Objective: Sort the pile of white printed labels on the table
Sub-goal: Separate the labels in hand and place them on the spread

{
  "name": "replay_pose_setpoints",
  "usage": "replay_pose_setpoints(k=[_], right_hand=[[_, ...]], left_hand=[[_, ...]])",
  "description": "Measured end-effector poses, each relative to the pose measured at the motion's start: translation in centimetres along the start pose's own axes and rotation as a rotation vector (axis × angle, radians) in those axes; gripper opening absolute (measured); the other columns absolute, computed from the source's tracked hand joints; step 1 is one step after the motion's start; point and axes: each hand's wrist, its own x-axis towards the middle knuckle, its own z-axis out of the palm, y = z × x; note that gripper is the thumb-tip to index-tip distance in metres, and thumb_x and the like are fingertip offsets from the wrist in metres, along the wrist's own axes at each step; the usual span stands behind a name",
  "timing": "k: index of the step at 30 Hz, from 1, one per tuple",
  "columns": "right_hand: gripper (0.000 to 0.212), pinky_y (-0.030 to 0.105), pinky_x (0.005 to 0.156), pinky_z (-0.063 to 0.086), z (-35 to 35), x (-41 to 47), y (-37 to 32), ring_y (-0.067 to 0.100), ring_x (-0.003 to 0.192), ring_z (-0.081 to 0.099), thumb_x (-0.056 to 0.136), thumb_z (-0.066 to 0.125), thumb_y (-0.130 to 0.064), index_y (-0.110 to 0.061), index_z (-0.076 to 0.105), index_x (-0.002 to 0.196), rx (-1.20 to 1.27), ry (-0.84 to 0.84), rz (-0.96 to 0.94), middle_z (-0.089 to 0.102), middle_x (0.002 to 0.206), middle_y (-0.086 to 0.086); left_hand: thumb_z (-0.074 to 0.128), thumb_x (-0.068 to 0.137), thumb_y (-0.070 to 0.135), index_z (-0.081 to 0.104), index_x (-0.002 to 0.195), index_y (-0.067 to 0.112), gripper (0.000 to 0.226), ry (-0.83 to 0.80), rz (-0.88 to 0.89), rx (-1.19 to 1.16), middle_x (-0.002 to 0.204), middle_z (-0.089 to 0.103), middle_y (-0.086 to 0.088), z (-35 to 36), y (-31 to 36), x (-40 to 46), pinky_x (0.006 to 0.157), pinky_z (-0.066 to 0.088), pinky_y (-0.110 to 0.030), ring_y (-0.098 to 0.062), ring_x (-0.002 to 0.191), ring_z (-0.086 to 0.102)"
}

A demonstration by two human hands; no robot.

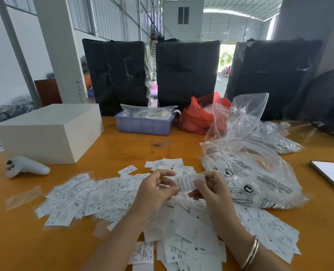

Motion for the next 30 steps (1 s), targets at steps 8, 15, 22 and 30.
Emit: replay_pose_setpoints(k=[8, 15, 22, 30], right_hand=[[0.004, 0.021, 0.055, 0.053, -0.43, 0.24, -0.11, 0.022, 0.063, 0.068, 0.091, 0.055, -0.002, -0.006, 0.055, 0.091, 0.105, 0.131, 0.018, 0.069, 0.074, 0.011], [0.006, 0.022, 0.055, 0.053, -0.32, 0.23, -0.5, 0.022, 0.062, 0.067, 0.091, 0.056, -0.002, -0.007, 0.053, 0.089, 0.219, 0.122, 0.03, 0.071, 0.073, 0.007], [0.004, 0.027, 0.06, 0.054, -0.18, -0.08, -0.44, 0.022, 0.063, 0.066, 0.091, 0.056, -0.001, -0.004, 0.054, 0.092, 0.131, 0.04, 0.017, 0.068, 0.071, 0.009], [0.006, 0.026, 0.057, 0.052, -0.17, -0.24, -0.4, 0.021, 0.059, 0.063, 0.09, 0.056, 0.0, -0.005, 0.055, 0.087, 0.077, -0.011, -0.031, 0.068, 0.069, 0.008]], left_hand=[[0.069, 0.085, 0.009, 0.068, 0.097, 0.021, 0.017, 0.044, 0.067, -0.092, 0.081, 0.073, 0.007, -0.5, 0.22, -0.04, 0.064, 0.052, -0.014, -0.012, 0.08, 0.072], [0.071, 0.083, 0.019, 0.072, 0.089, 0.027, 0.01, 0.059, 0.096, -0.016, 0.086, 0.074, 0.008, -0.28, 0.19, -0.07, 0.069, 0.052, -0.014, -0.007, 0.083, 0.068], [0.071, 0.083, 0.022, 0.072, 0.089, 0.028, 0.009, 0.083, 0.097, -0.038, 0.085, 0.073, 0.009, -0.24, 0.12, -0.11, 0.069, 0.053, -0.015, -0.004, 0.083, 0.068], [0.069, 0.086, 0.016, 0.067, 0.098, 0.03, 0.019, -0.065, 0.085, 0.085, 0.075, 0.067, 0.017, -0.45, -0.02, -0.01, 0.071, 0.051, -0.014, 0.0, 0.077, 0.063]])
